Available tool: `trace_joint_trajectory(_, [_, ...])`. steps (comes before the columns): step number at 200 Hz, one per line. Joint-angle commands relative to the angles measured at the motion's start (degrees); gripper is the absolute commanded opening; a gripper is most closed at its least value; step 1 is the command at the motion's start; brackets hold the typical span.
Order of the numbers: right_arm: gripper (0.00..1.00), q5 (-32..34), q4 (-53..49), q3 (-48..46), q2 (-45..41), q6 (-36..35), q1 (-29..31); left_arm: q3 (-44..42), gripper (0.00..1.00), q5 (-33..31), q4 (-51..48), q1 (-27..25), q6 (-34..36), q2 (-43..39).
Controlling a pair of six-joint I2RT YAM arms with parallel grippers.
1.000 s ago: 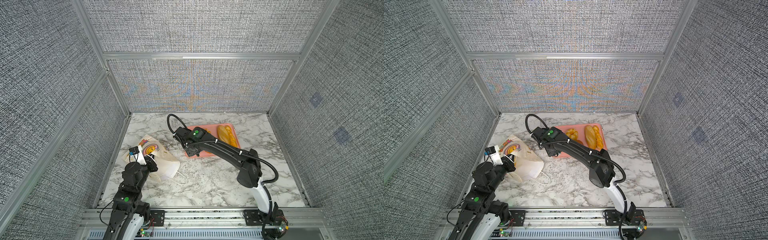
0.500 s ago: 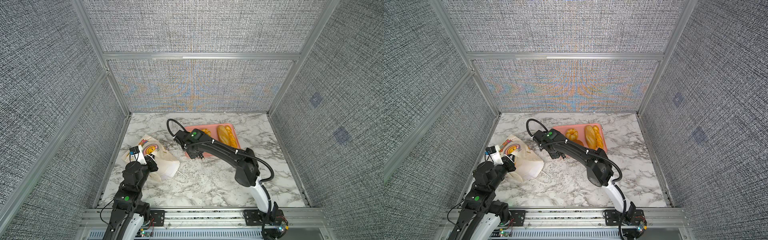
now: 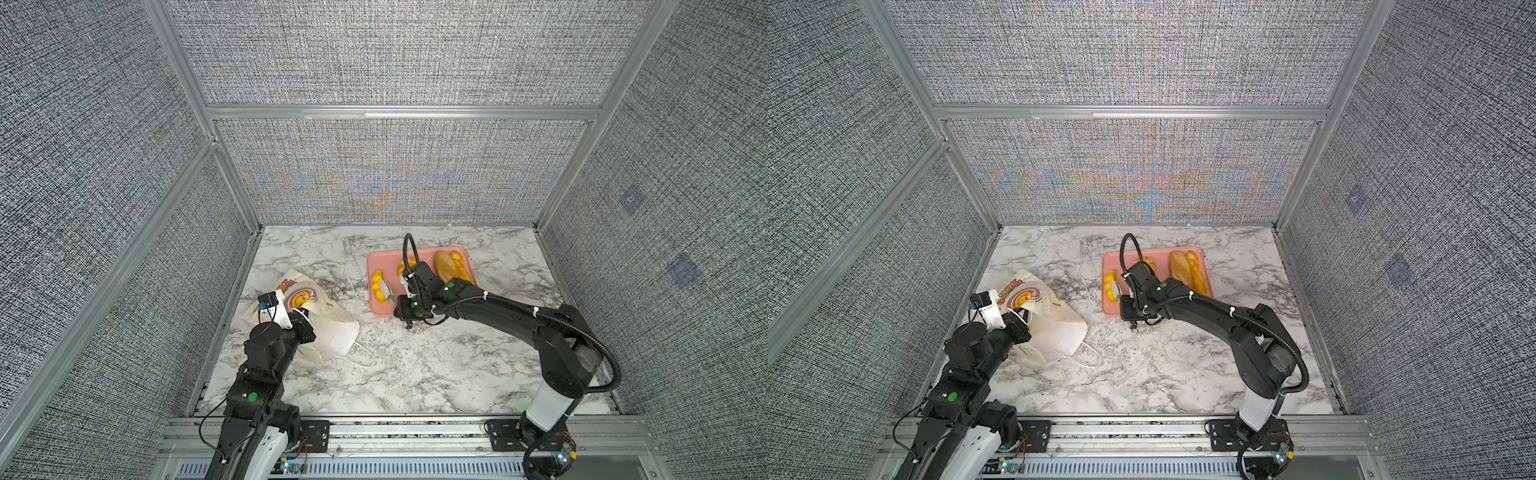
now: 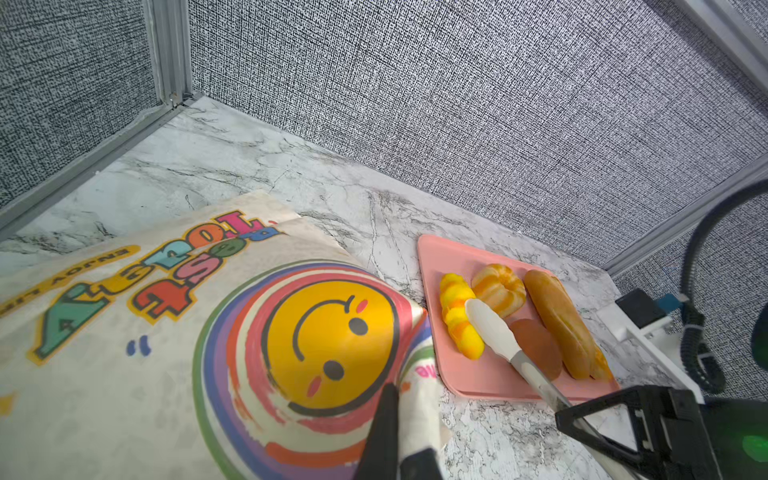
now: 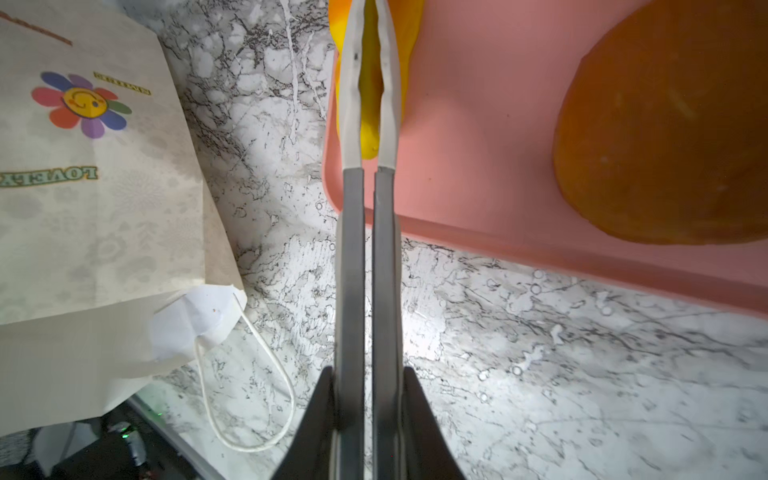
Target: Take the fake bread out of the paper bag
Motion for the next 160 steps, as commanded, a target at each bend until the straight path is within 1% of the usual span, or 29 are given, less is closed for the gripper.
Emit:
trace_joint_trajectory(1, [0.0, -8.91, 19.08, -6.19, -1.63, 9.16, -1.14, 0.69, 0.0, -0.36, -2.1, 0.09, -0.5, 0.2])
trace_joint_trajectory(29, [0.0, -7.1, 18.66, -9.78, -2.3, 10.29, -1.68, 1.05, 0.0, -0.3, -2.1, 0.1, -0.23, 0.68])
trace_joint_trajectory(46, [0.0, -6.12, 16.33, -9.92, -2.3, 9.65, -1.87, 1.14, 0.0, -0.03, -1.81, 0.07, -0.4, 1.13])
trace_joint_trajectory(66, [0.1, -3.0, 10.68, -8.51, -2.73, 7.7, -1.85, 1.22, 0.0, 0.08, -1.45, 0.02, -0.58, 1.51])
trace_joint_trajectory(86, [0.18, 0.17, 5.86, -7.45, -3.92, 6.41, -2.09, 1.4, 0.0, 0.03, -1.39, 0.07, -0.75, 1.78])
trace_joint_trajectory(113, [0.28, 1.52, 1.58, -6.23, -5.05, 4.77, -2.48, 1.23, 0.0, 0.08, -1.16, 0.08, -1.26, 1.95])
trace_joint_trajectory(138, [0.34, 2.24, -0.99, -5.67, -5.91, 3.98, -2.57, 0.79, 0.0, 0.43, -0.76, 0.01, -1.9, 2.29])
trace_joint_trajectory(160, [0.37, 2.49, -2.25, -5.33, -6.41, 3.65, -2.57, 0.54, 0.0, 0.55, -0.75, 0.05, -2.14, 2.36])
